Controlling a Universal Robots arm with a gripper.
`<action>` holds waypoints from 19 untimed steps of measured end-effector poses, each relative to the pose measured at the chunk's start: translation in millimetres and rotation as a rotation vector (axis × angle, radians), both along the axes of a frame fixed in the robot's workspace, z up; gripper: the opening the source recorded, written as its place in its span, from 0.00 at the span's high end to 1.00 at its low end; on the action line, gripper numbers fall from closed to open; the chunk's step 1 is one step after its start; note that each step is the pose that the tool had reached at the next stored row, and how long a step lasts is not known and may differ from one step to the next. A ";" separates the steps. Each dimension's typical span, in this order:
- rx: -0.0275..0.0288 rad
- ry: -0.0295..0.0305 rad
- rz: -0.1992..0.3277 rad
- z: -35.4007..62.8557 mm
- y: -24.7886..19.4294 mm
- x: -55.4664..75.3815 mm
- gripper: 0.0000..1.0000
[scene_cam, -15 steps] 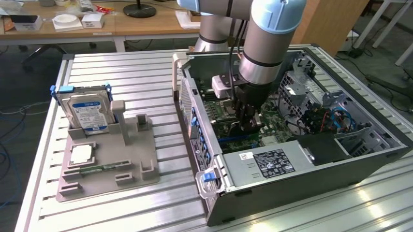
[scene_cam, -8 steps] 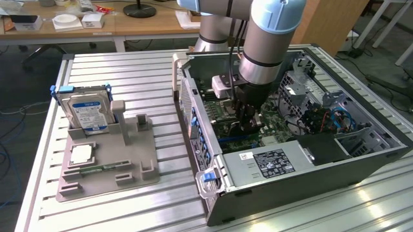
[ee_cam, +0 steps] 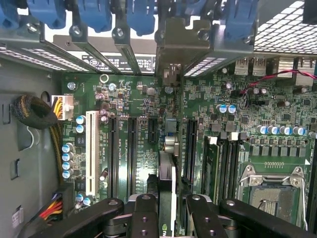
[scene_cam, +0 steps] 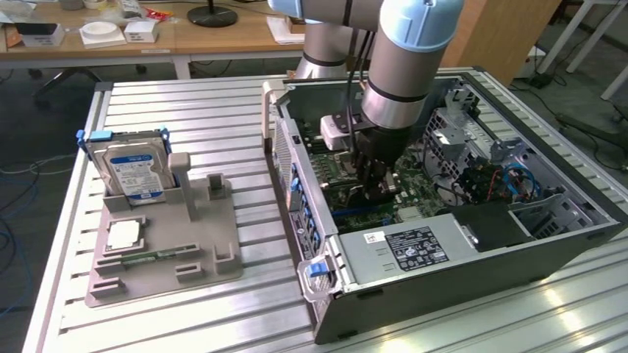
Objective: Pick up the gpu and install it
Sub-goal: 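Insert the gpu into the slot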
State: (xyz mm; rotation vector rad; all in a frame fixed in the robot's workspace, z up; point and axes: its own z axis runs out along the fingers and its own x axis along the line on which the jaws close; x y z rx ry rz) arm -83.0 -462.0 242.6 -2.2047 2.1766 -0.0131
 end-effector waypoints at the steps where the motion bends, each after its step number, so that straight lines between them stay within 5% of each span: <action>1: 0.0002 -0.0001 0.000 -0.8 0.2 -0.4 0.73; 19: -0.0035 0.0000 0.000 -2.7 0.5 -0.4 0.73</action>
